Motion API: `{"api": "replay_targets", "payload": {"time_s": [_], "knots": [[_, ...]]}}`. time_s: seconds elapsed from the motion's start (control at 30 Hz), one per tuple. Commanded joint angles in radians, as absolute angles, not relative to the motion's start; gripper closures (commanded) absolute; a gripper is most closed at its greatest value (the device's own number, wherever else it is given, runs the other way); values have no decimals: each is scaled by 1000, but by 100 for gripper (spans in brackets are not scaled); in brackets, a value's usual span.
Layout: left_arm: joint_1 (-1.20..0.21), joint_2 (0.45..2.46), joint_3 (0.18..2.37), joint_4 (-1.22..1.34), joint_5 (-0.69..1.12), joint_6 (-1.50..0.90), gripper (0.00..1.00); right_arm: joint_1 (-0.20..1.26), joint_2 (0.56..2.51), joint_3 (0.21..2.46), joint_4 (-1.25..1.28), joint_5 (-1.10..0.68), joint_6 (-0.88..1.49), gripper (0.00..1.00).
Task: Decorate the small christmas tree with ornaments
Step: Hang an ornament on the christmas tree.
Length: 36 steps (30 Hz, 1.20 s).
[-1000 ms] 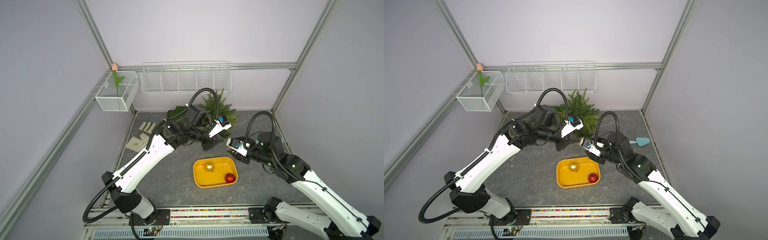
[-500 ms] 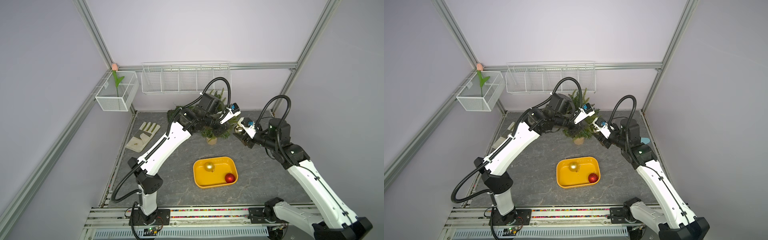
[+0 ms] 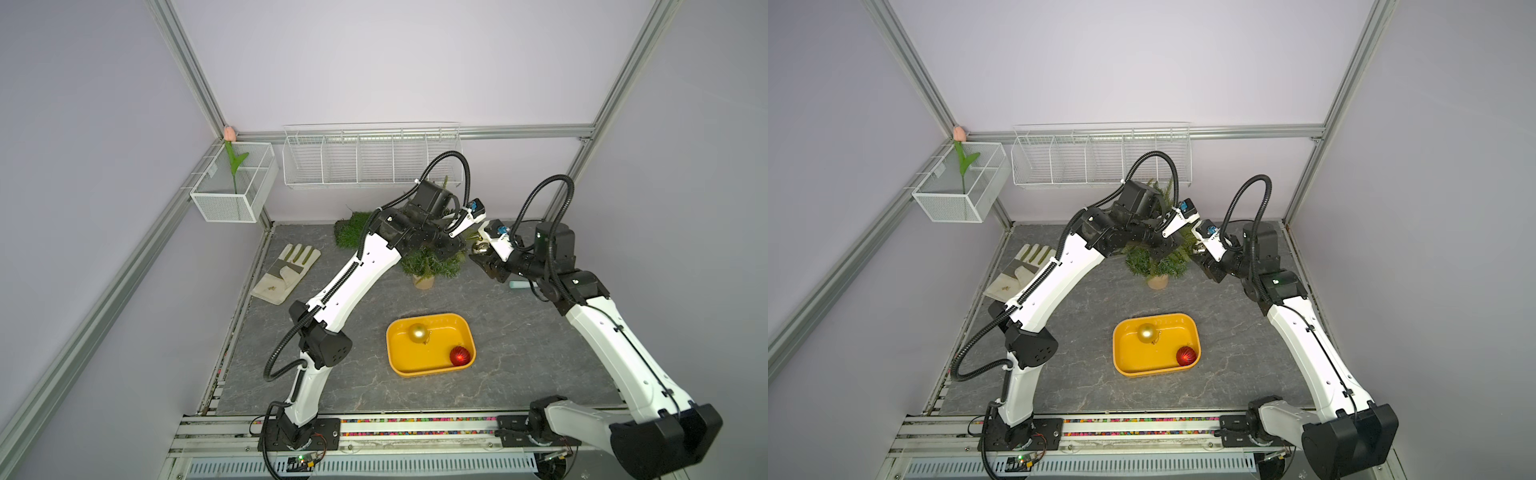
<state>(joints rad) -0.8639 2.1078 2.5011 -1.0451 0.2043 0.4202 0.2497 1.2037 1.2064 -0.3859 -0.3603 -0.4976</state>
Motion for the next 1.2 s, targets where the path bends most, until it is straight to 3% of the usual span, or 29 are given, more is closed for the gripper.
{"api": "replay_targets", "payload": {"time_s": [0.0, 0.43, 1.17], "knots": [[-865, 2144, 2534, -1053, 172, 409, 100, 239, 1217, 1207, -412, -360, -502, 93], [-868, 2134, 2530, -1031, 205, 387, 100, 236, 1112, 1114, -452, -352, -482, 93], [-918, 2076, 2532, -1026, 181, 408, 100, 235, 1143, 1161, -484, -406, -499, 93]]}}
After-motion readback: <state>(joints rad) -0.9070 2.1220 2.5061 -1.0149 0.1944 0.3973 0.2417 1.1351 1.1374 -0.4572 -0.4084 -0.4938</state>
